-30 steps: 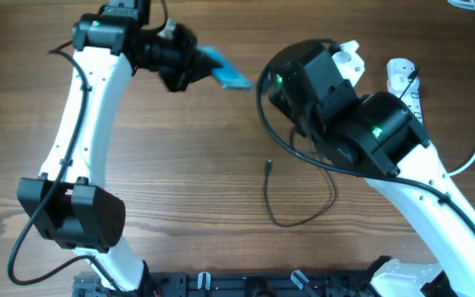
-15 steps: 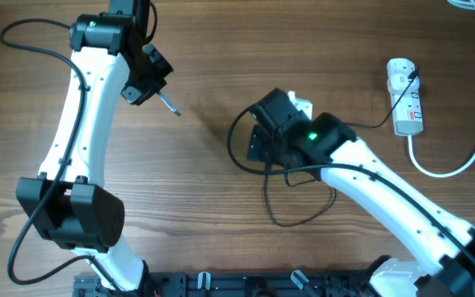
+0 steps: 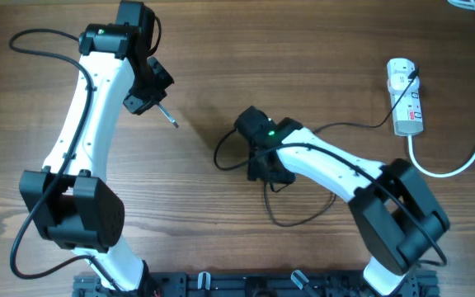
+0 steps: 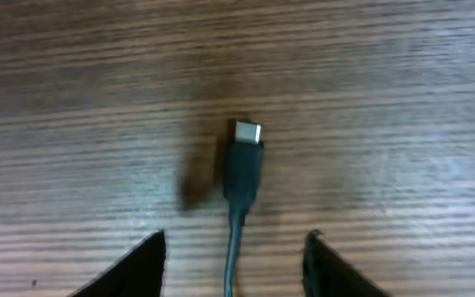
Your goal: Plug charger to phone and switch on socket
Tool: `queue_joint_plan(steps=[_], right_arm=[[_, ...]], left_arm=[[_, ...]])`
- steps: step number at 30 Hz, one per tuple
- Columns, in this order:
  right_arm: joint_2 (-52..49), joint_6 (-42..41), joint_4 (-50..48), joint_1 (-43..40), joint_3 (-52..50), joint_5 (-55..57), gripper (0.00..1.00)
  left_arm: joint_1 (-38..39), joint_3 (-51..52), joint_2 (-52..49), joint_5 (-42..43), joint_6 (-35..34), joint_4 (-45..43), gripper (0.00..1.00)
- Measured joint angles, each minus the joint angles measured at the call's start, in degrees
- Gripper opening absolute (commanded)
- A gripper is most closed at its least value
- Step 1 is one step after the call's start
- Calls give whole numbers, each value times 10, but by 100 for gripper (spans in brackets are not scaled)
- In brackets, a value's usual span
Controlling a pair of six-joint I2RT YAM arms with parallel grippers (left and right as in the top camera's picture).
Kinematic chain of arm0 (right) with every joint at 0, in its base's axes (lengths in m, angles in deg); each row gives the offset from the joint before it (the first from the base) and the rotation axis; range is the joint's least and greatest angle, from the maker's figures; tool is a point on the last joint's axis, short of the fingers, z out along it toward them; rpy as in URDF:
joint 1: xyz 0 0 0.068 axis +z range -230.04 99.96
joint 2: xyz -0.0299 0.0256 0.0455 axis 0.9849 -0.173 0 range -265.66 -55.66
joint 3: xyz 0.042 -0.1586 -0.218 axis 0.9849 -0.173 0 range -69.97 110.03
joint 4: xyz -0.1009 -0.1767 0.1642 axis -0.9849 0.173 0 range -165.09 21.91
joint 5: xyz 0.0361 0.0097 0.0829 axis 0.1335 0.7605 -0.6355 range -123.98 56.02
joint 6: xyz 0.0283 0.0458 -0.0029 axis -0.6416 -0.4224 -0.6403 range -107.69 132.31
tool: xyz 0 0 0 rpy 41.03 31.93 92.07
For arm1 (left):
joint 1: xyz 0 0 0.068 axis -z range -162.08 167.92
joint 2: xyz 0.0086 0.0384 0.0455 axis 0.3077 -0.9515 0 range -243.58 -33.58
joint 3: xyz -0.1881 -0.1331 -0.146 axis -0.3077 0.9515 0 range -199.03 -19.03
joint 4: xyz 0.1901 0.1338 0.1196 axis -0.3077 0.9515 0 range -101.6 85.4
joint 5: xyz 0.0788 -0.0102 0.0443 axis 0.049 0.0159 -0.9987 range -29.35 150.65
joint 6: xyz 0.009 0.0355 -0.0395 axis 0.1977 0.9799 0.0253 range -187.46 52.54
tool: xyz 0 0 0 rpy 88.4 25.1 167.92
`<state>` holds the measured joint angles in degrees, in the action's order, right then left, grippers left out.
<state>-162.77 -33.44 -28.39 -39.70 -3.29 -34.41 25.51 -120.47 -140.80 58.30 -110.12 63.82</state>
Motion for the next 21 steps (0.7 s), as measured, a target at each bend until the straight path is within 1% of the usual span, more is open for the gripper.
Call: queue_joint_plan(steps=[4,9,21], right_arm=[[-11,5,-8,-9,0,-1,33],[-15,11,-9,-25,0,-2,32],[-22,15,-9,-25,0,-26,28]], left_arm=[[0,0,0,0,0,-2,4],[0,0,0,0,0,-7,4],[0,0,0,0,0,-9,4]])
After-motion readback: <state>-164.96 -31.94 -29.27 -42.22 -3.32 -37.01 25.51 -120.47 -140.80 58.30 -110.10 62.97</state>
